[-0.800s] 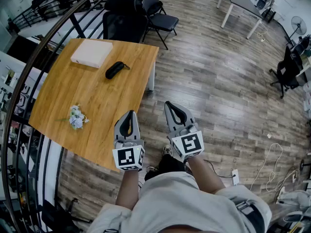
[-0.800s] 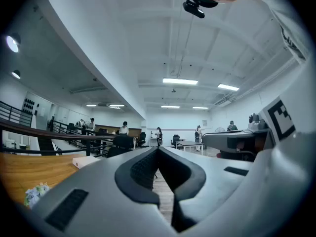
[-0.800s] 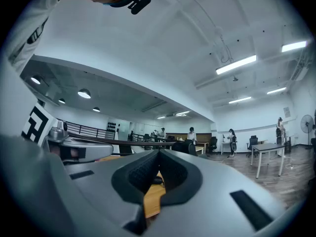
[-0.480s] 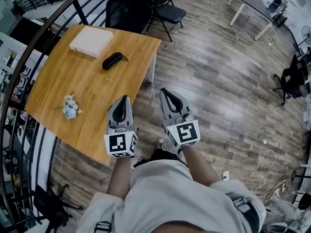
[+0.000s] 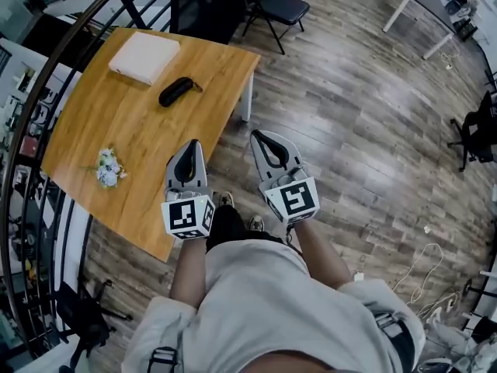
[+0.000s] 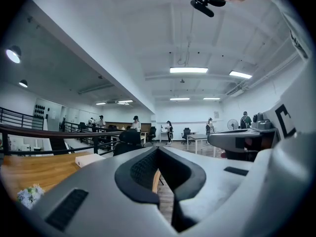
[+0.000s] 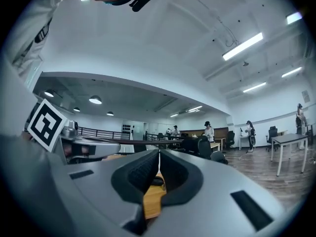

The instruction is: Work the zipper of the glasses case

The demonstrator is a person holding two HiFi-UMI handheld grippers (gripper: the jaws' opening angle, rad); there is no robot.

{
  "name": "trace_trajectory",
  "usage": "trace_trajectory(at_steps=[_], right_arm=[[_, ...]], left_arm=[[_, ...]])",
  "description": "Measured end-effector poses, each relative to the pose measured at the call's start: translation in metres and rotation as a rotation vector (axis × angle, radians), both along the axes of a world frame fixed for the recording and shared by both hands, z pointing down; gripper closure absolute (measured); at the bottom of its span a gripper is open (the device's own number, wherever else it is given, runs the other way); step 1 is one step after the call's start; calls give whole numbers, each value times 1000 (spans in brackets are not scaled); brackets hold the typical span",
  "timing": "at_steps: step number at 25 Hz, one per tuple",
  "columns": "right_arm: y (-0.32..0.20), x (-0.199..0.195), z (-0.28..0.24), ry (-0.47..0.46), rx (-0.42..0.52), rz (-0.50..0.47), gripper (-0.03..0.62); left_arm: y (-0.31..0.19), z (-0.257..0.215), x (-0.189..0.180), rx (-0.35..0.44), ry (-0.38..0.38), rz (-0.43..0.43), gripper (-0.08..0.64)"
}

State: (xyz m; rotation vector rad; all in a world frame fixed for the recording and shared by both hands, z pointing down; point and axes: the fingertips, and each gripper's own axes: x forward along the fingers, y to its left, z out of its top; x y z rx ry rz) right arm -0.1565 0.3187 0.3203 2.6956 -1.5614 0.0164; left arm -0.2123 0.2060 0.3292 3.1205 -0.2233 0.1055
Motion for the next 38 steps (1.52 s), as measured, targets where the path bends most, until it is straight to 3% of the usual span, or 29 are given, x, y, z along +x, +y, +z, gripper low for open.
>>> trace_trajectory(at_steps=[9, 15, 21, 25, 31, 38], right_arm=[[-41, 63, 39, -69, -28, -26, 566], [-71, 120, 39, -61, -53, -43, 566], [-126, 175, 50, -67, -120, -132, 566], [-172, 200, 66, -62, -183, -253, 566], [-242, 215, 104, -54, -314, -478, 566], [-302, 223, 149, -76, -407, -816, 566]], left_arm=[[-41, 33, 68, -9, -42, 14, 537], [-79, 40, 129, -24, -62, 14, 537], [-128, 59, 191, -88, -102, 1, 537], [-166, 69, 215, -119, -119, -55, 537], [-221, 108, 217, -155, -205, -195, 537], [-263, 153, 199, -201, -315, -469, 537]])
